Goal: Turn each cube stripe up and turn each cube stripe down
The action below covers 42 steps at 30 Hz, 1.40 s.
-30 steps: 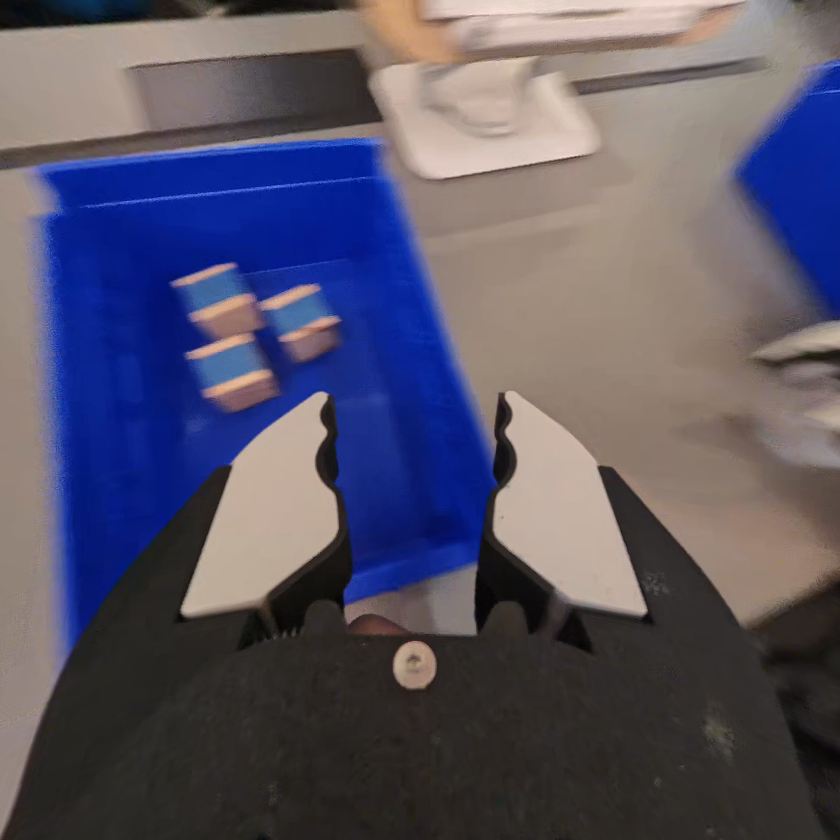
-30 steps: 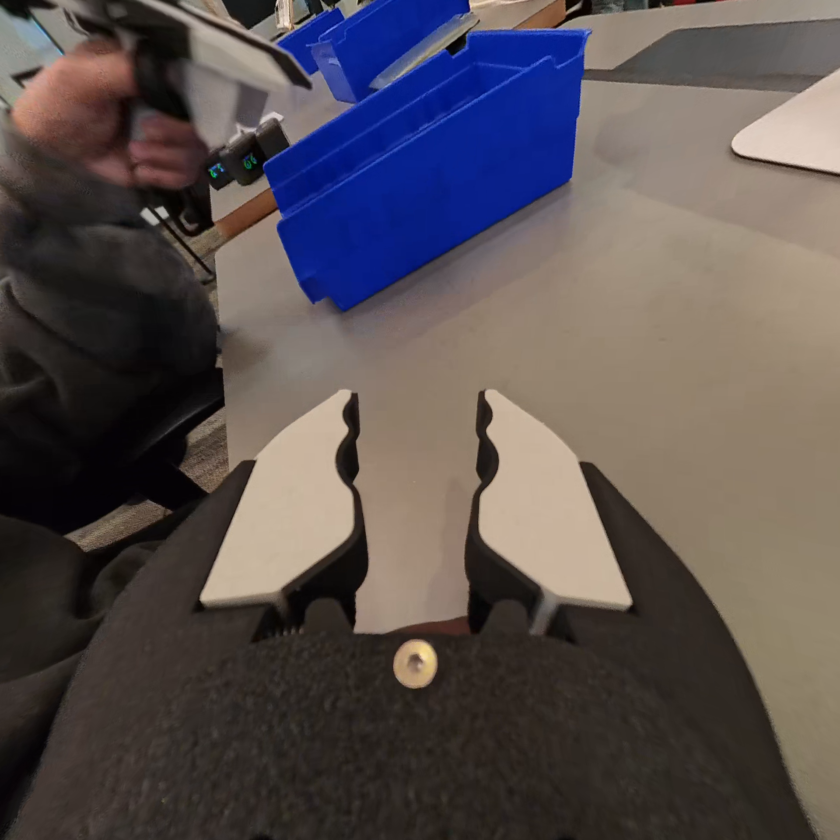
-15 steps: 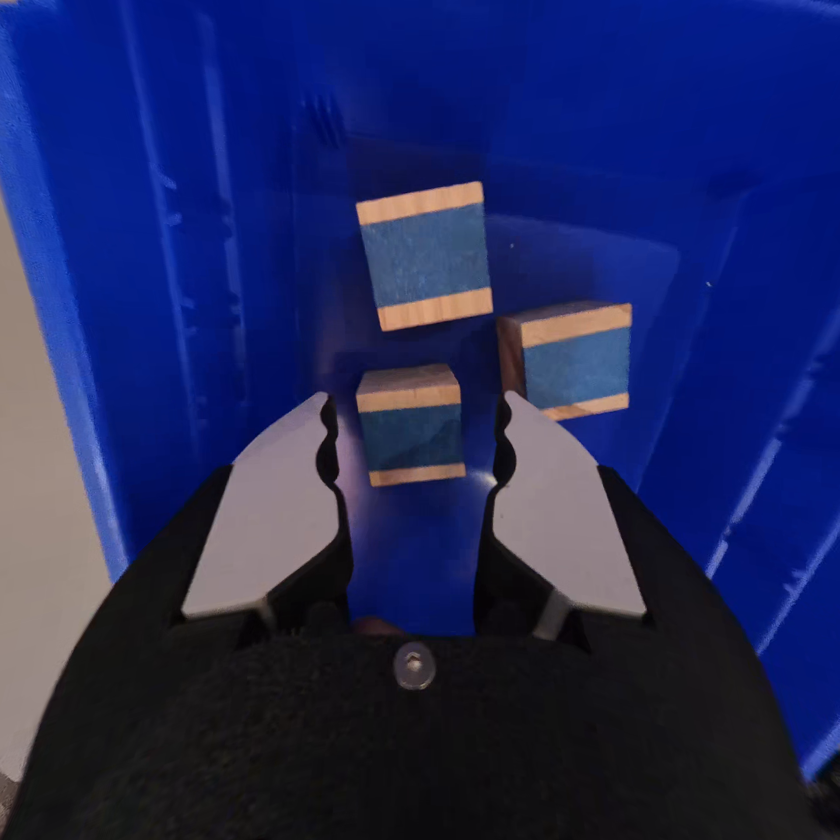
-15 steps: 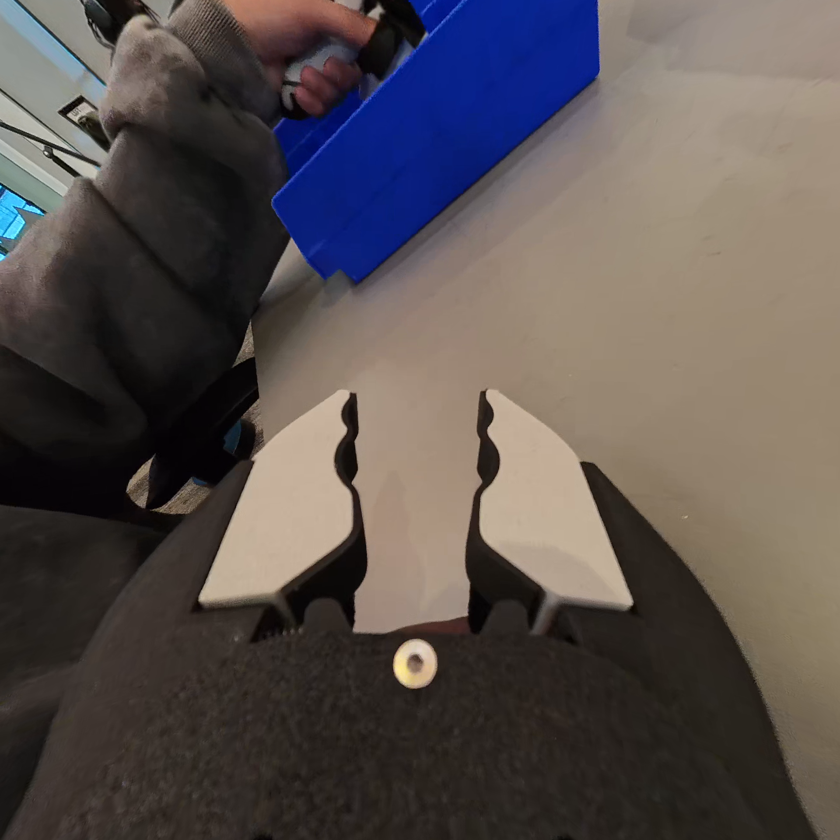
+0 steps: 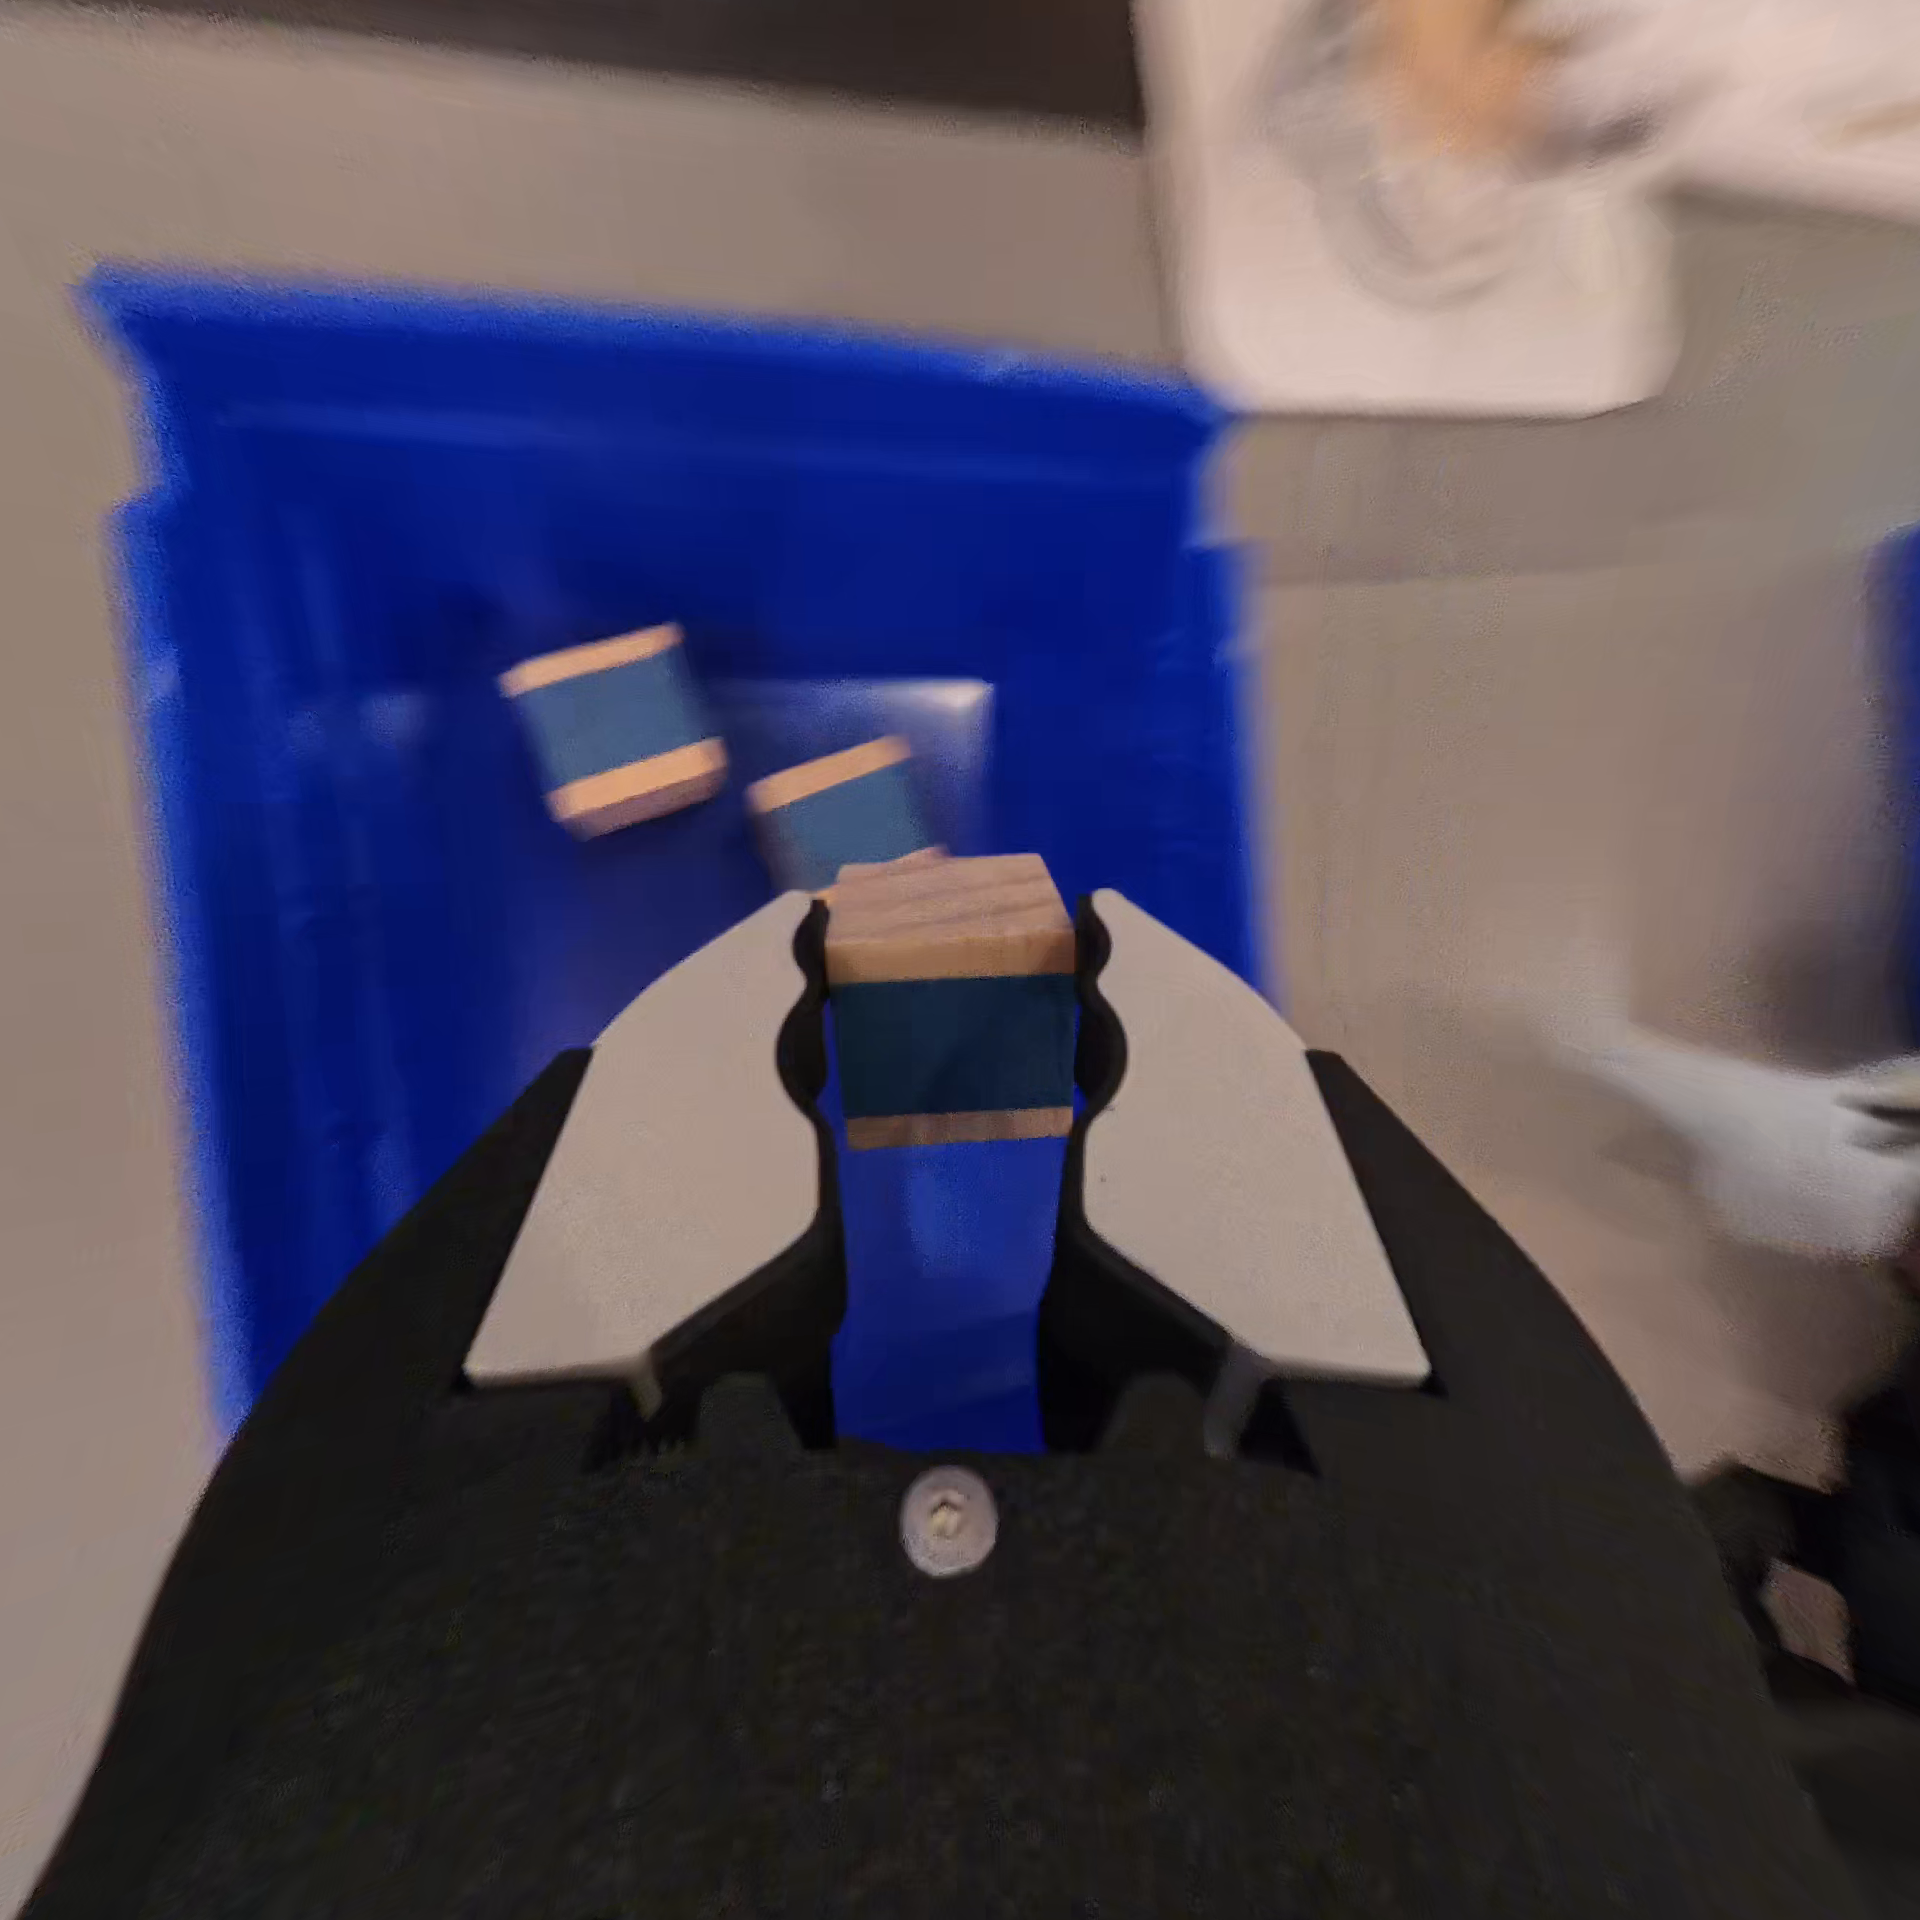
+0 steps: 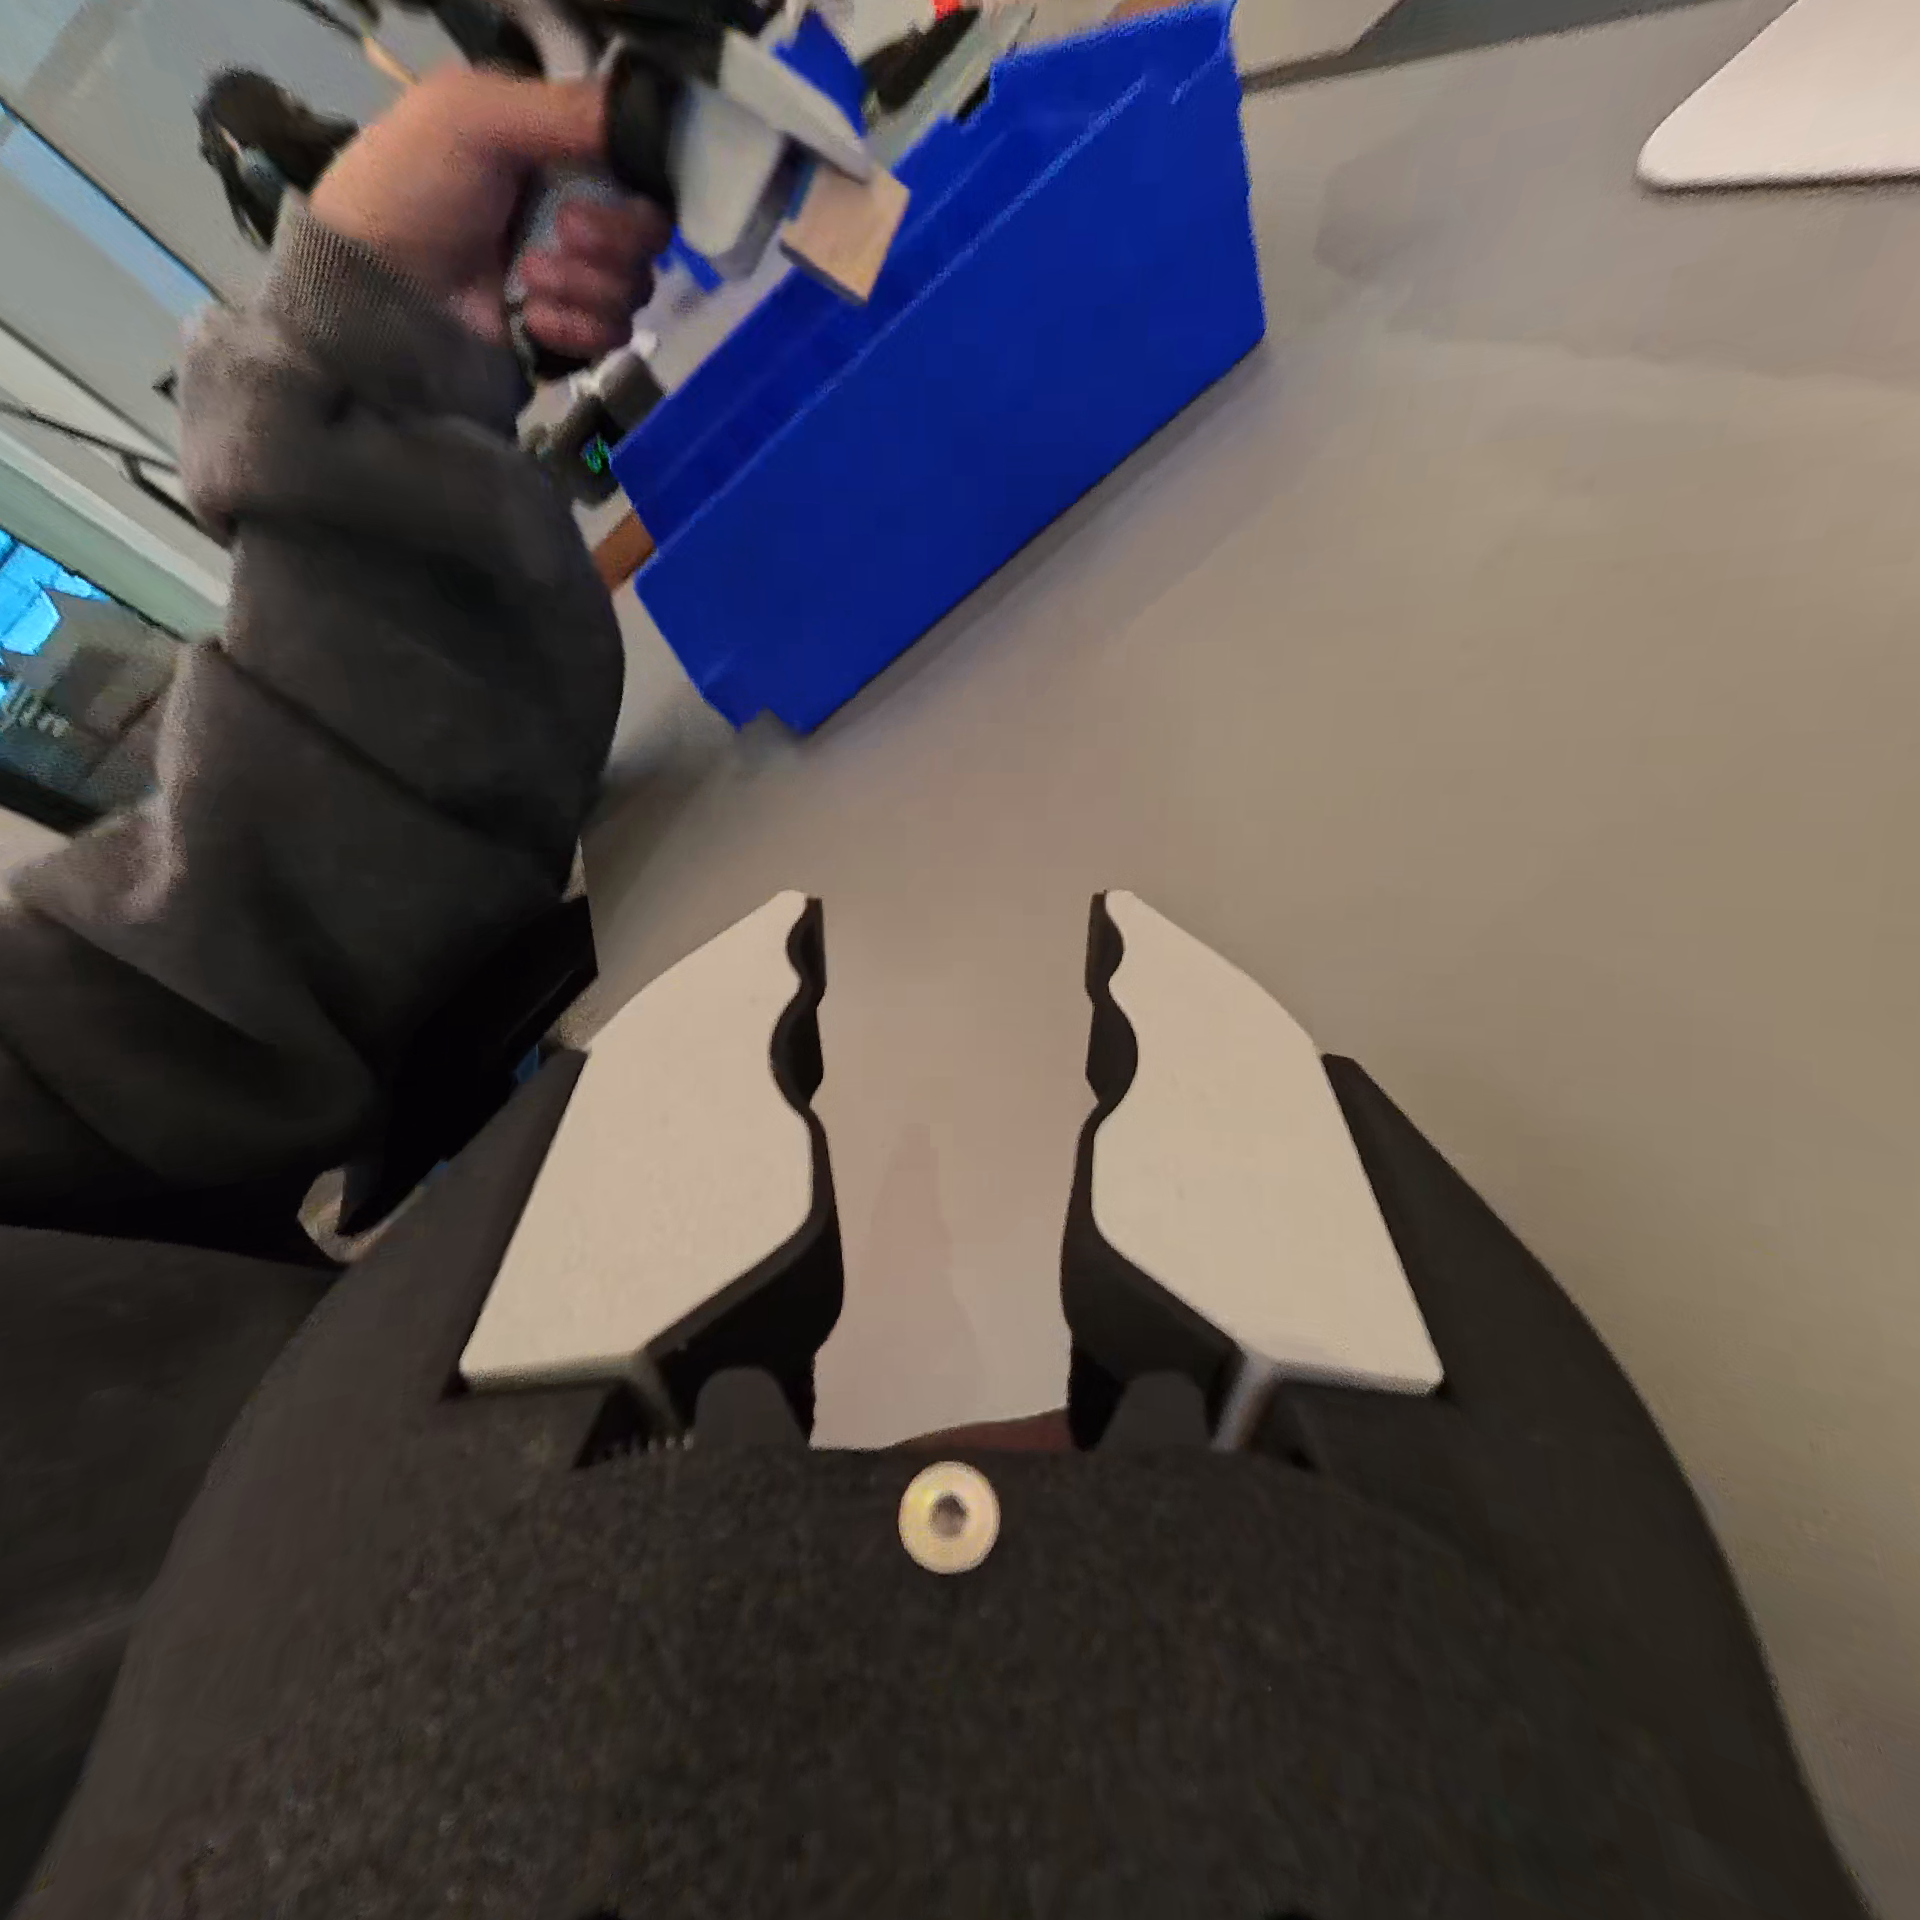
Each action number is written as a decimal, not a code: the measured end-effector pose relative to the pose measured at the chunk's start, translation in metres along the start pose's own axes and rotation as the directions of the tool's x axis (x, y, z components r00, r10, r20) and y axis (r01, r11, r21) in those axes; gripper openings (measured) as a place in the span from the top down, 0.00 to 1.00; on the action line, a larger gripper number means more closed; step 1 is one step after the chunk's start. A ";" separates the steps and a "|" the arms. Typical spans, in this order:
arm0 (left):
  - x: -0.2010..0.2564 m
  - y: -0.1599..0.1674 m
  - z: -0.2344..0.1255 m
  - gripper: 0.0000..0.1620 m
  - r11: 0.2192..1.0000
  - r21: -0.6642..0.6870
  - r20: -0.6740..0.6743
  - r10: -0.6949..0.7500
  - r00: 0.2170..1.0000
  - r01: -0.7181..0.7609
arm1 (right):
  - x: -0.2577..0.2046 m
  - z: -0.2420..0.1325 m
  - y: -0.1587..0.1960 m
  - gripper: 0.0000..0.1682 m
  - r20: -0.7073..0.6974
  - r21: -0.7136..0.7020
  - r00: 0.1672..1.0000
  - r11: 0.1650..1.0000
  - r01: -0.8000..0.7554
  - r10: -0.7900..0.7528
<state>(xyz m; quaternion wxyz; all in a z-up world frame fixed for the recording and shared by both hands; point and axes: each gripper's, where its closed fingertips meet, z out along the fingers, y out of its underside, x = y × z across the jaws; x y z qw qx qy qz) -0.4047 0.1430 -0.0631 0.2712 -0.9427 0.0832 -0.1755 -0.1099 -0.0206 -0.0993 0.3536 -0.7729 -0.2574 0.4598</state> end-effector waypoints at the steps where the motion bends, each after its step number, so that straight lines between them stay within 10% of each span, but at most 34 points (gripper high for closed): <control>1: 0.027 -0.005 -0.010 0.73 0.998 0.067 -0.113 0.028 0.993 -0.020 | 0.001 -0.003 -0.005 0.71 0.001 0.028 1.000 1.000 -0.013 0.013; 9: 0.233 0.031 -0.039 0.73 0.963 0.266 -0.782 0.236 0.576 -0.034 | -0.018 -0.012 -0.031 0.70 0.246 0.172 0.950 0.956 -0.240 0.194; 15: 0.302 0.065 -0.026 0.73 0.978 0.158 -0.944 0.109 0.310 0.138 | -0.044 -0.004 -0.044 0.63 0.442 0.211 0.846 0.882 -0.420 0.297; 30: 0.317 0.092 0.010 0.62 0.988 0.152 -0.898 0.129 0.421 0.020 | -0.039 0.002 -0.038 0.73 0.395 0.243 0.883 0.899 -0.364 0.251; 35: 0.271 0.094 0.005 0.49 0.956 0.291 -0.704 0.246 0.666 -0.046 | -0.039 -0.004 -0.040 0.73 0.398 0.248 0.883 0.897 -0.366 0.250; 42: 0.220 0.192 0.035 0.53 0.935 0.313 -0.438 0.298 0.848 -0.167 | -0.022 -0.021 -0.049 0.73 0.241 0.291 0.954 0.925 -0.244 0.176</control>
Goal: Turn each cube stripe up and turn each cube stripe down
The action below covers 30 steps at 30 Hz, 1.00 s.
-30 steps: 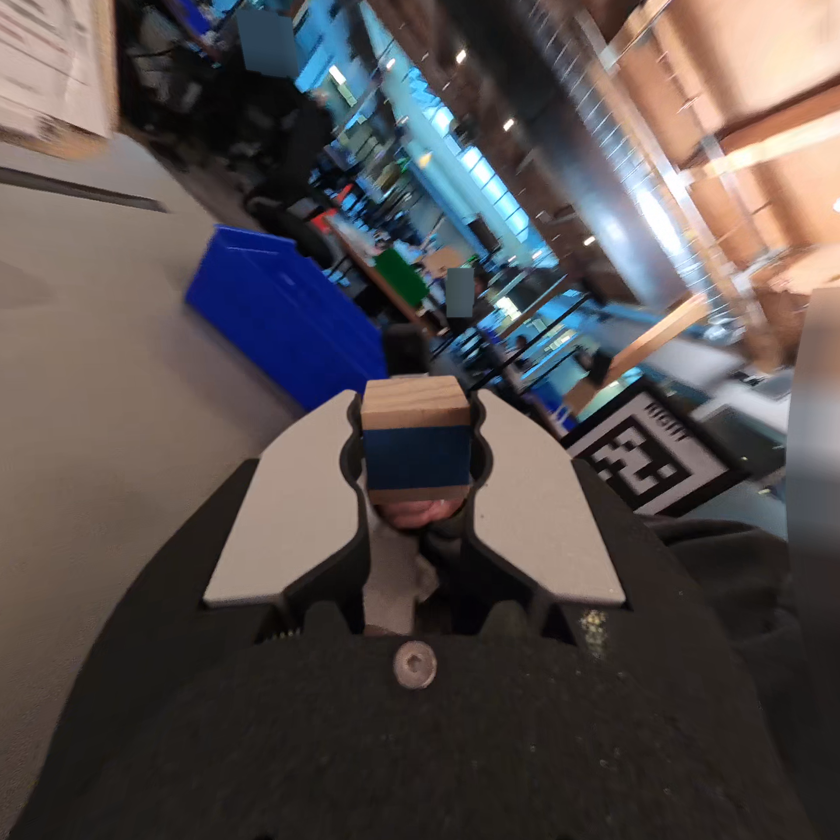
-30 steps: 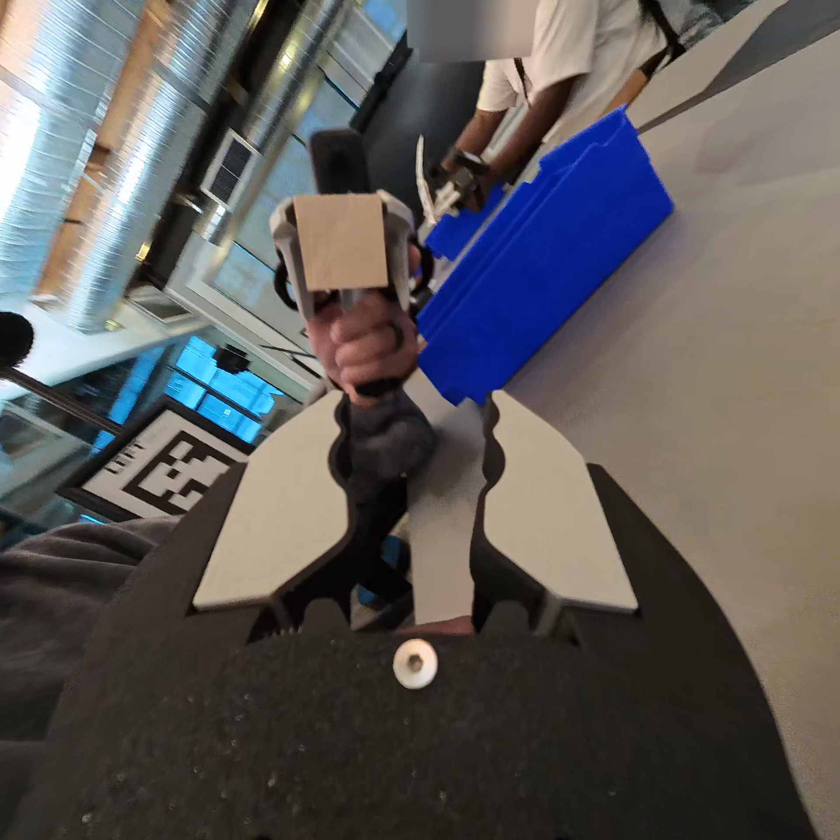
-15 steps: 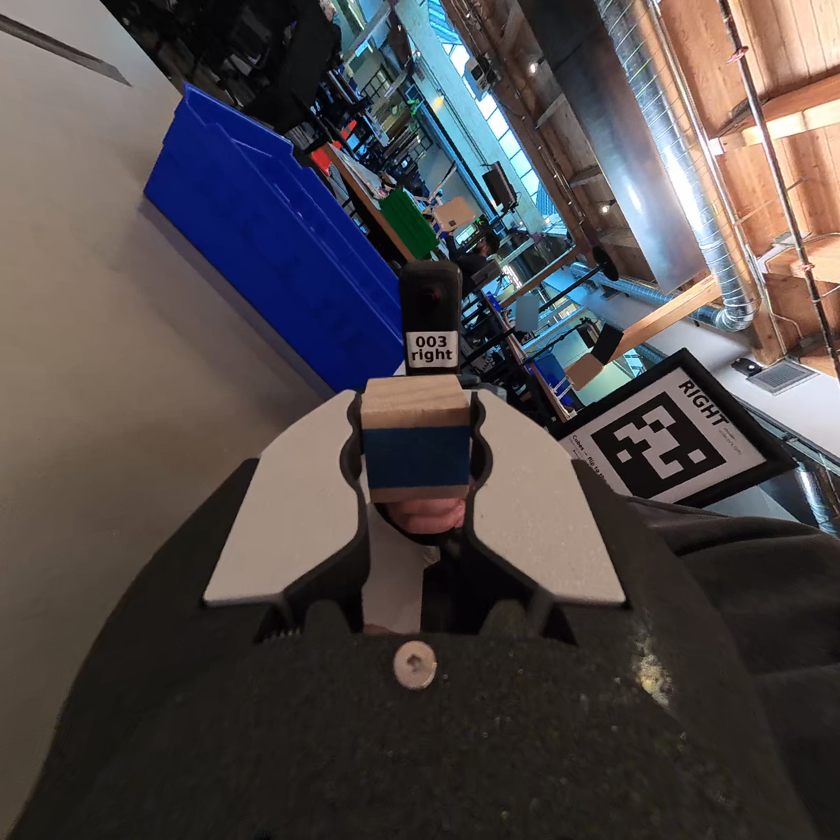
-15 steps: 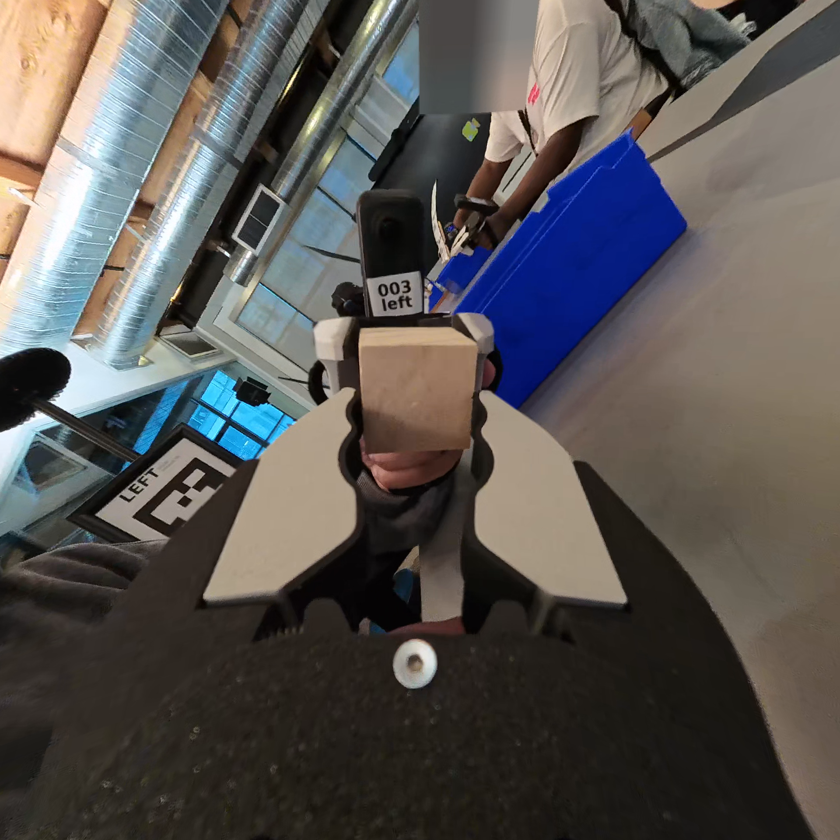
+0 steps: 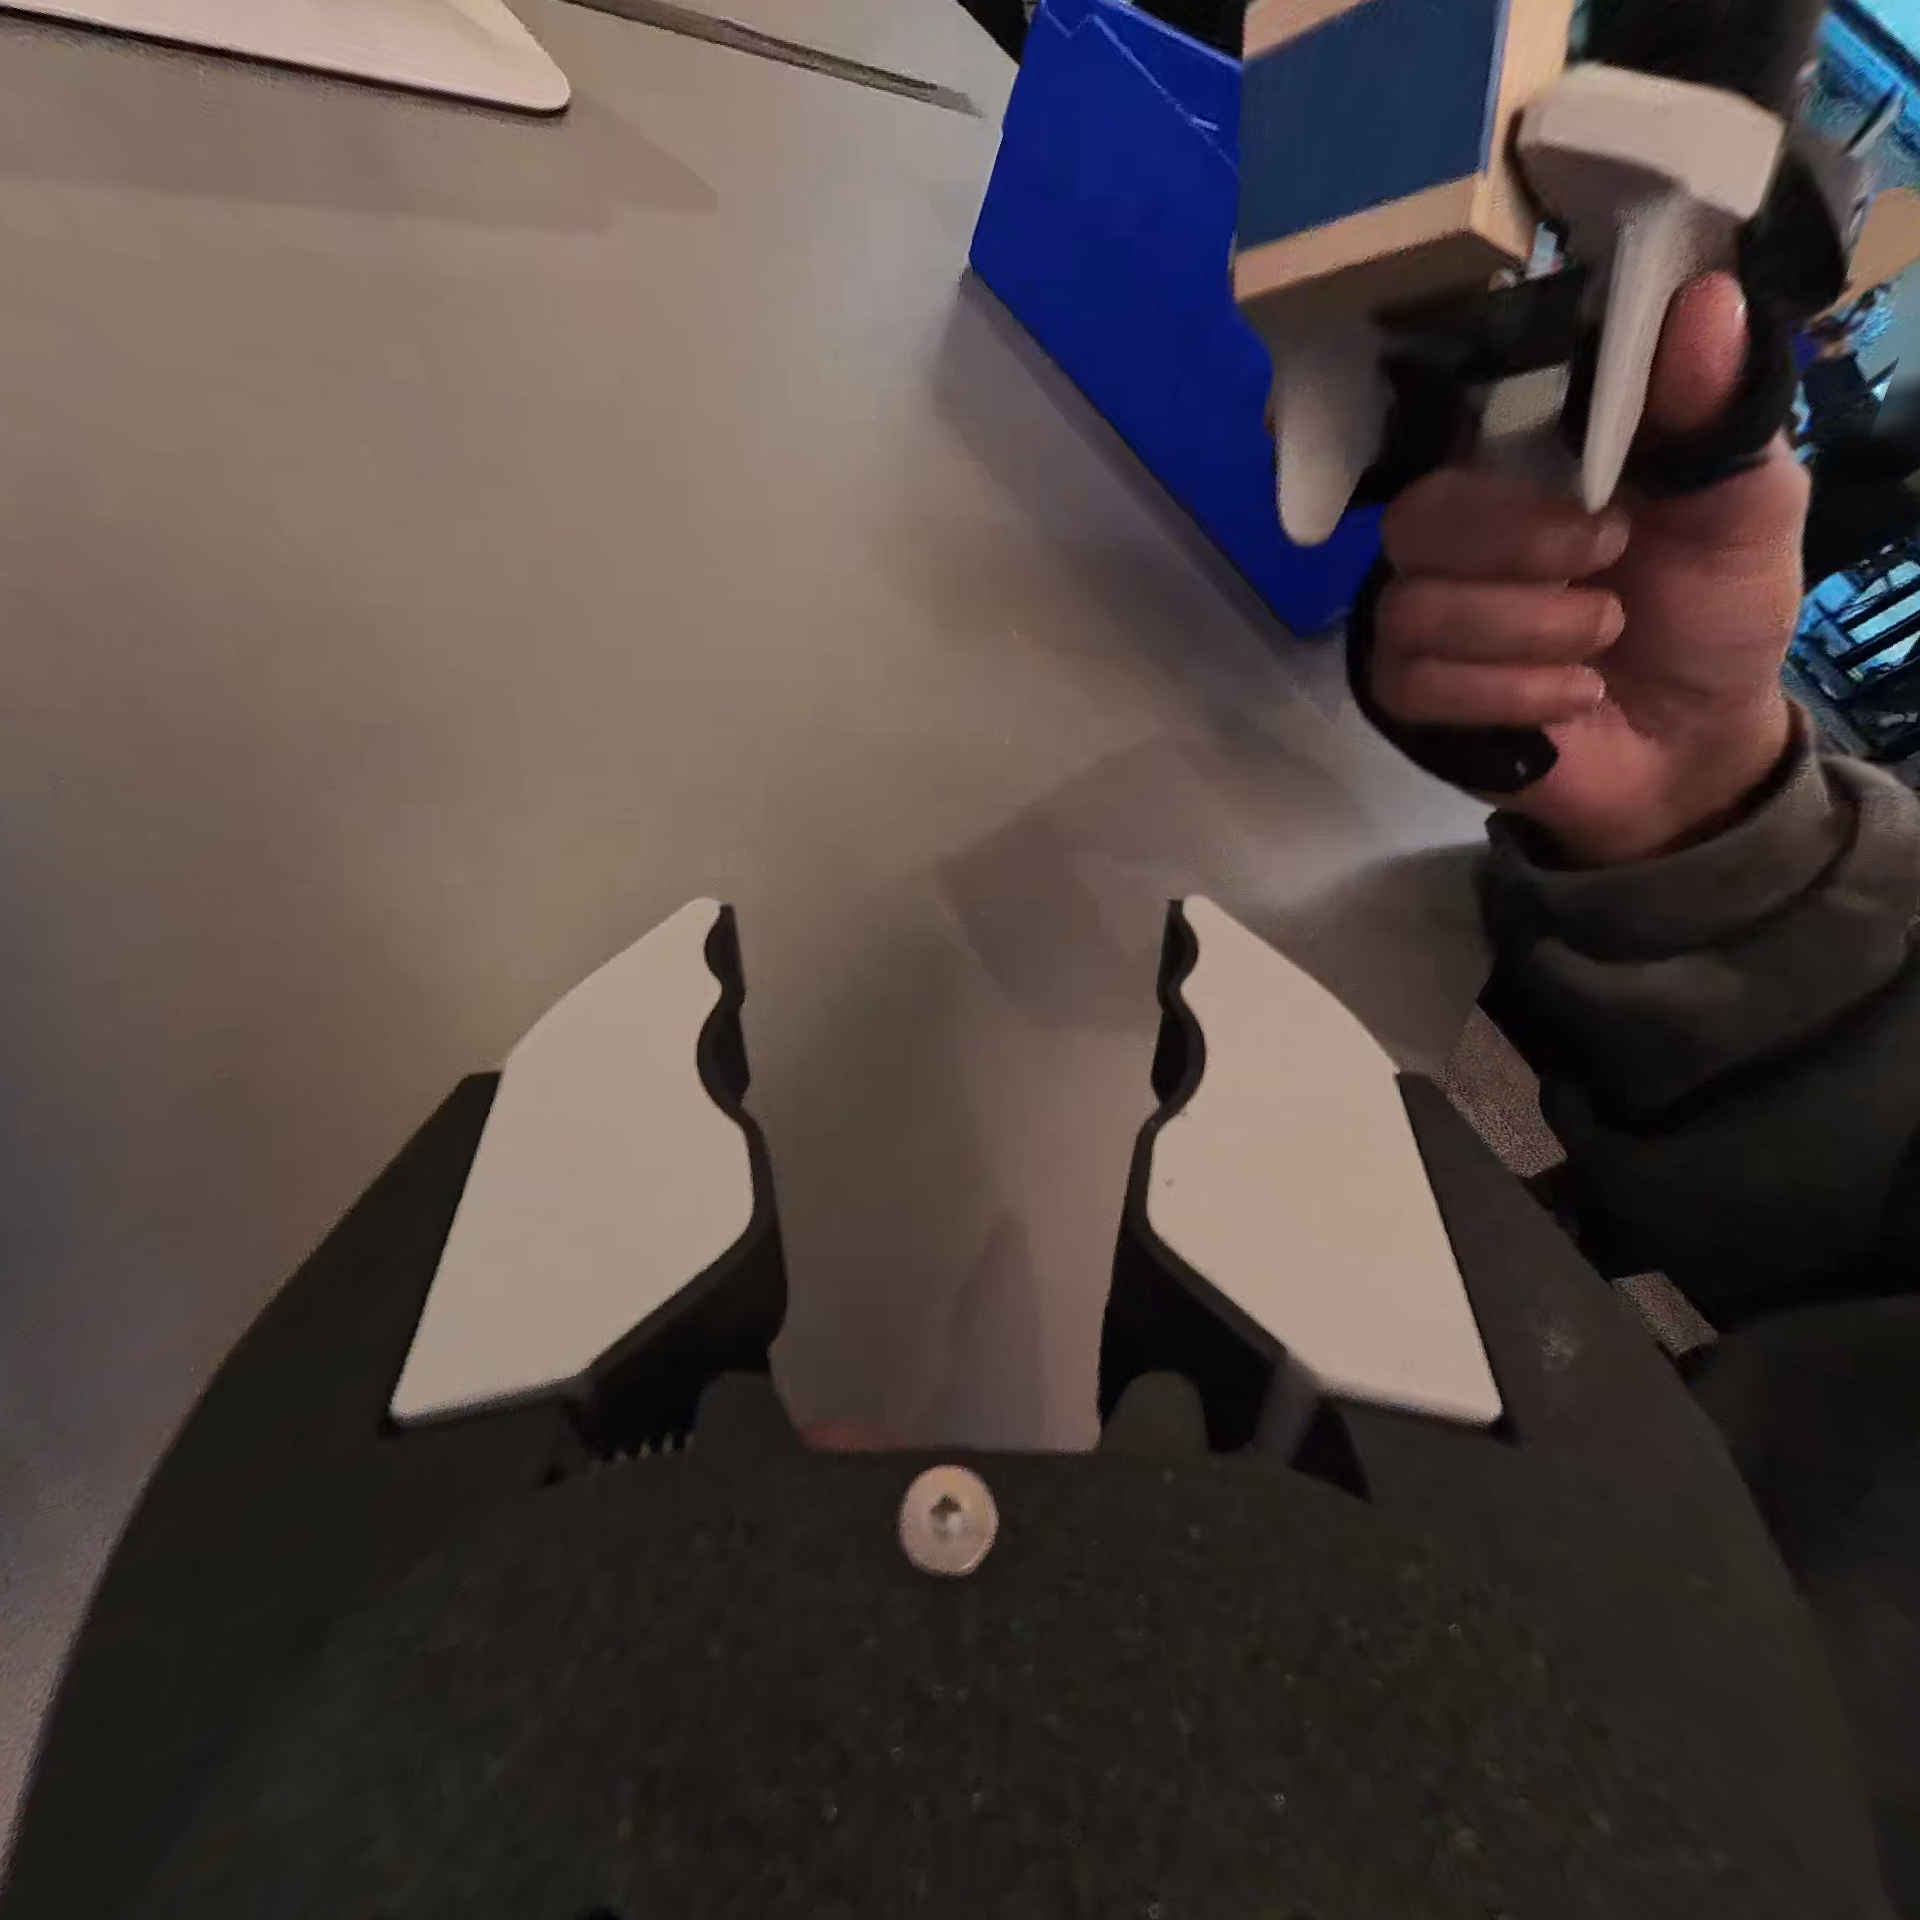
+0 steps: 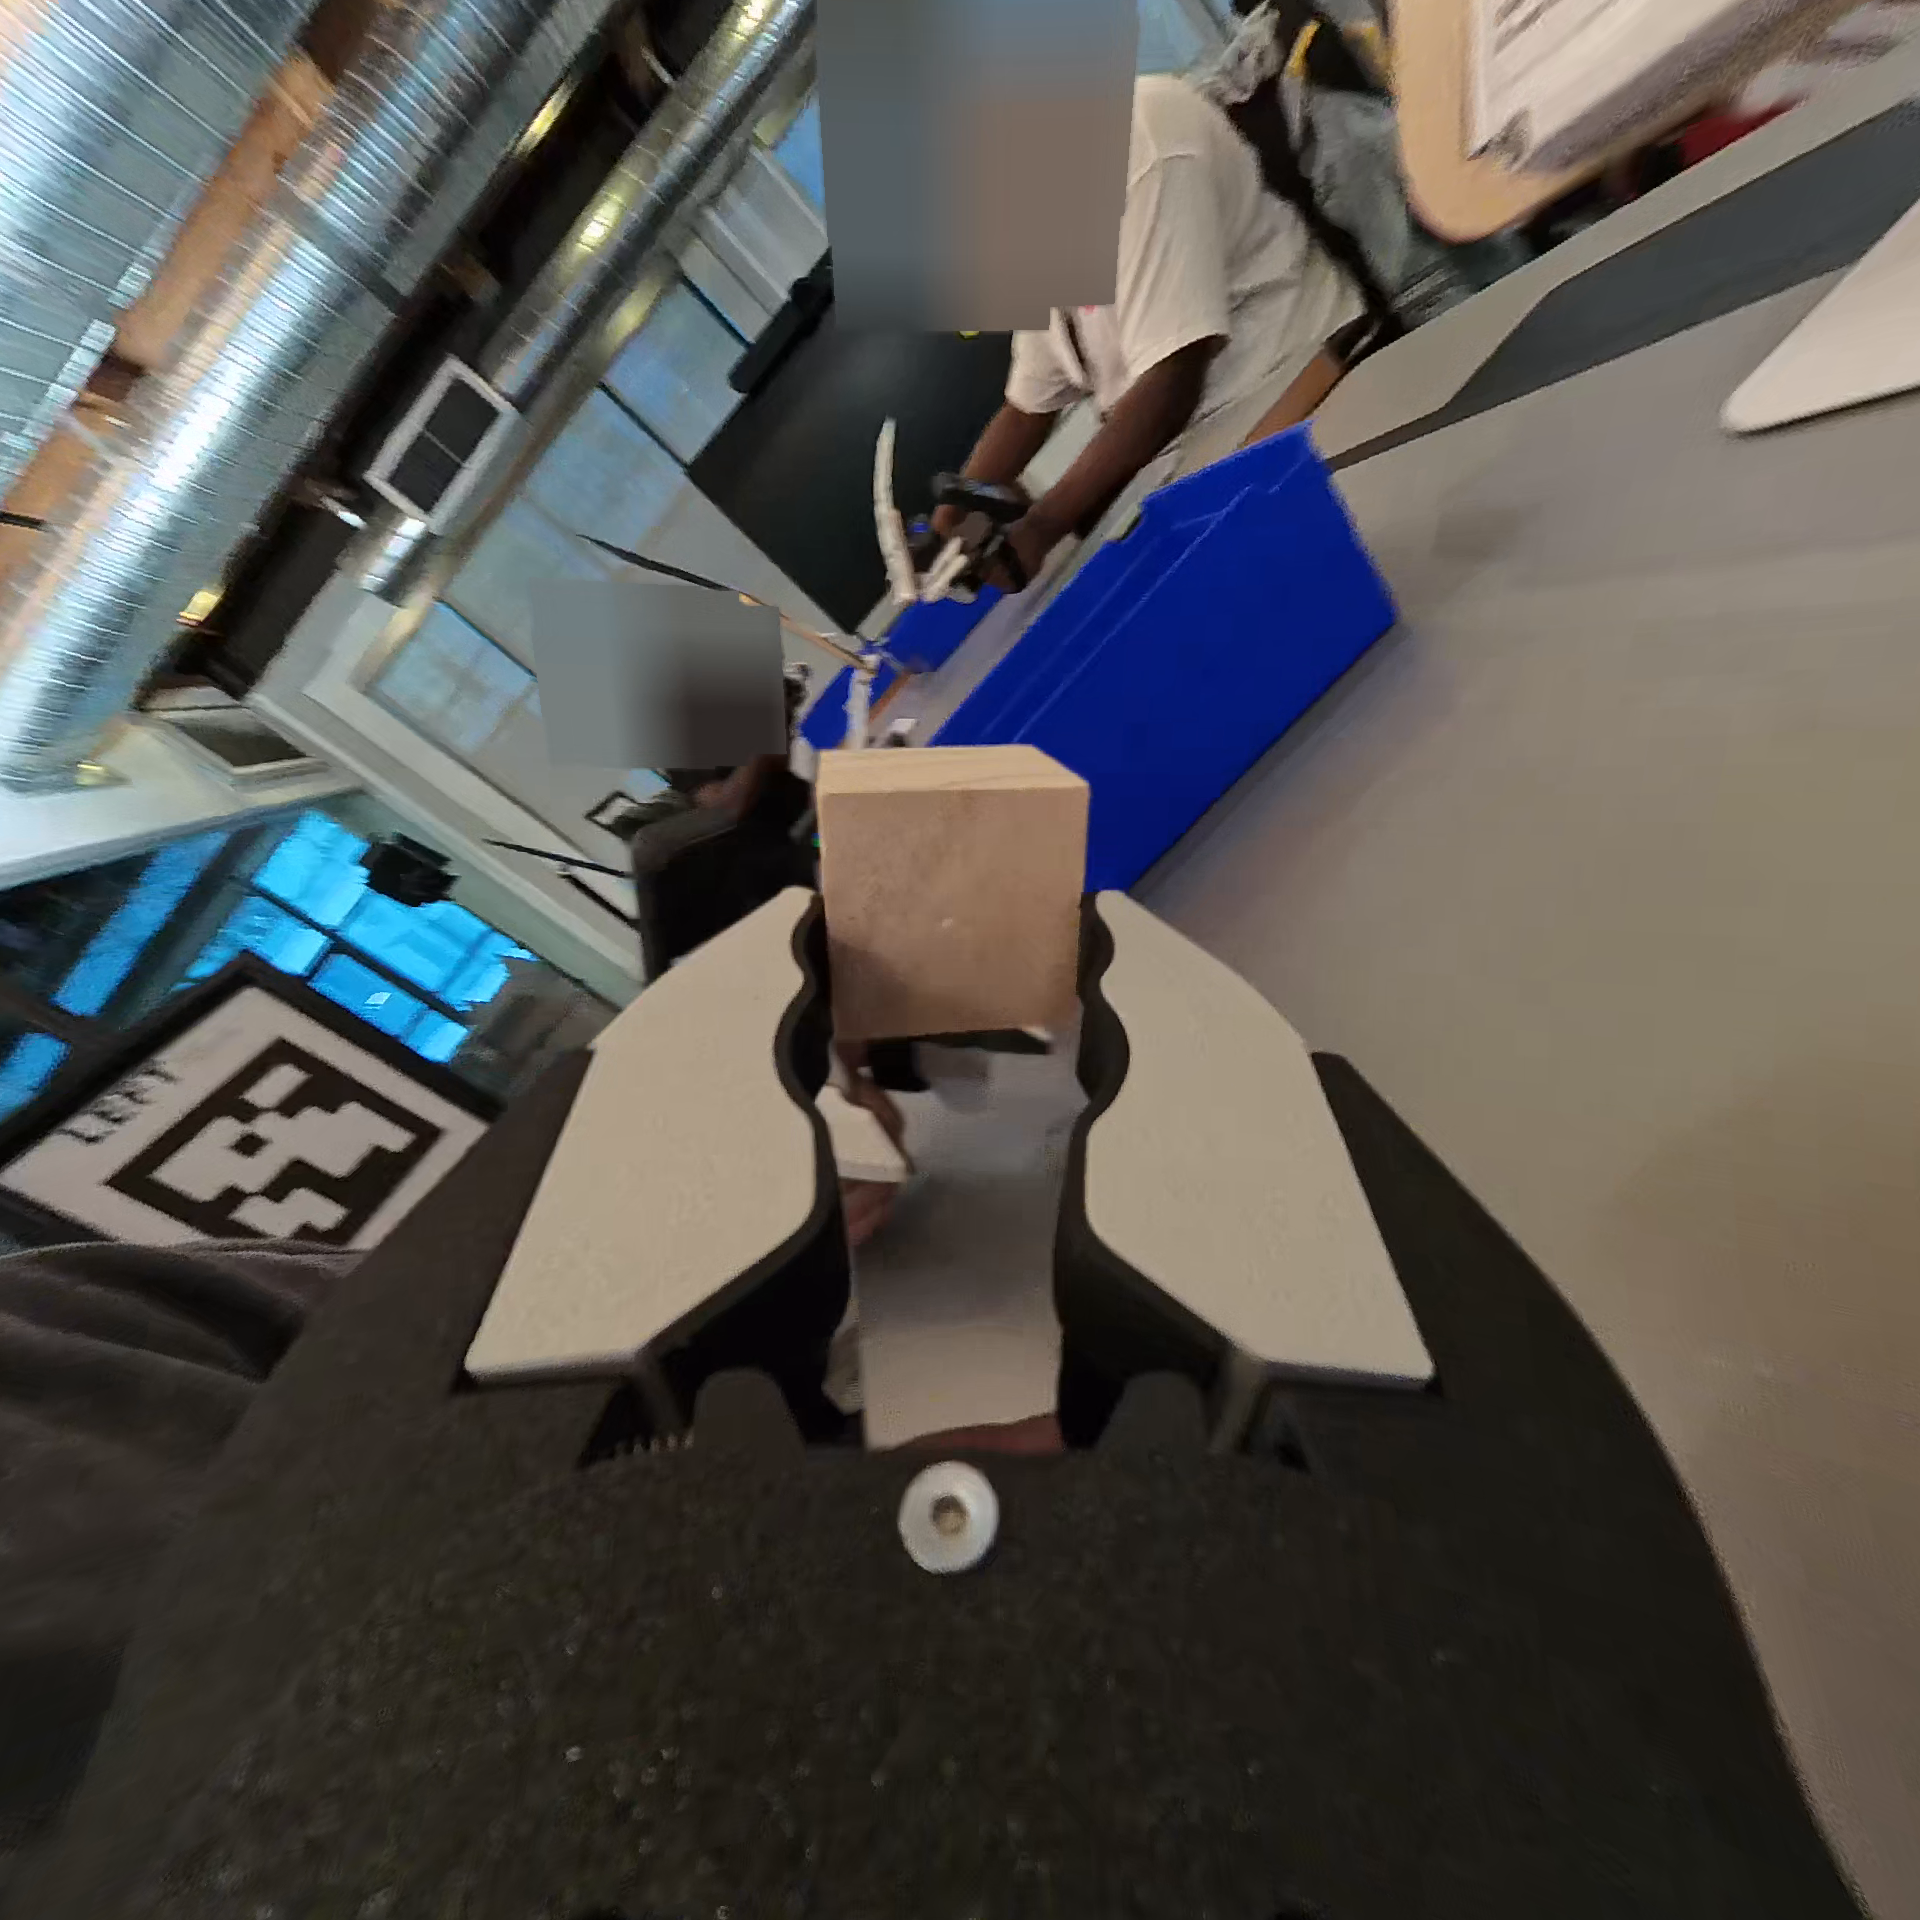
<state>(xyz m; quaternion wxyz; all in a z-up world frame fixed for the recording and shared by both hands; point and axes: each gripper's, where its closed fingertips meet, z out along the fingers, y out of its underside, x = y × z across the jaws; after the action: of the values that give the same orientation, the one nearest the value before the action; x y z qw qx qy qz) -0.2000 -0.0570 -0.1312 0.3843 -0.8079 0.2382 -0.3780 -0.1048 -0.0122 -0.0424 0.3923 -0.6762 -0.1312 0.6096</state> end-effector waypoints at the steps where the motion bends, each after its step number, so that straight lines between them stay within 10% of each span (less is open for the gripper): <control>1: 0.002 -0.003 -0.002 0.53 1.000 0.009 -0.007 -0.001 1.000 0.001 | 0.004 -0.006 -0.008 0.73 -0.046 0.002 0.998 0.999 0.040 -0.040; 9: 0.018 -0.006 -0.005 0.58 0.996 0.007 -0.048 0.091 0.995 -0.091 | 0.006 -0.148 -0.141 0.73 -0.602 0.089 0.741 0.897 0.432 -0.297; 15: 0.030 -0.001 -0.001 0.58 0.996 -0.029 -0.113 0.076 0.991 -0.080 | 0.089 -0.246 -0.117 0.73 -0.907 -0.219 0.332 0.964 0.152 -0.259; 30: 0.030 0.009 0.004 0.59 0.988 -0.076 -0.088 0.126 0.988 -0.133 | 0.178 -0.248 -0.009 0.73 -0.866 -0.489 0.316 0.787 -0.377 -0.386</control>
<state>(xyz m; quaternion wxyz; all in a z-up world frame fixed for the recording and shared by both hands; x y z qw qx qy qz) -0.1796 -0.0806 -0.1272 0.3646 -0.7894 0.3211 -0.3754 0.1677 0.0187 -0.1777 0.1494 -0.9863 -0.0693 0.0135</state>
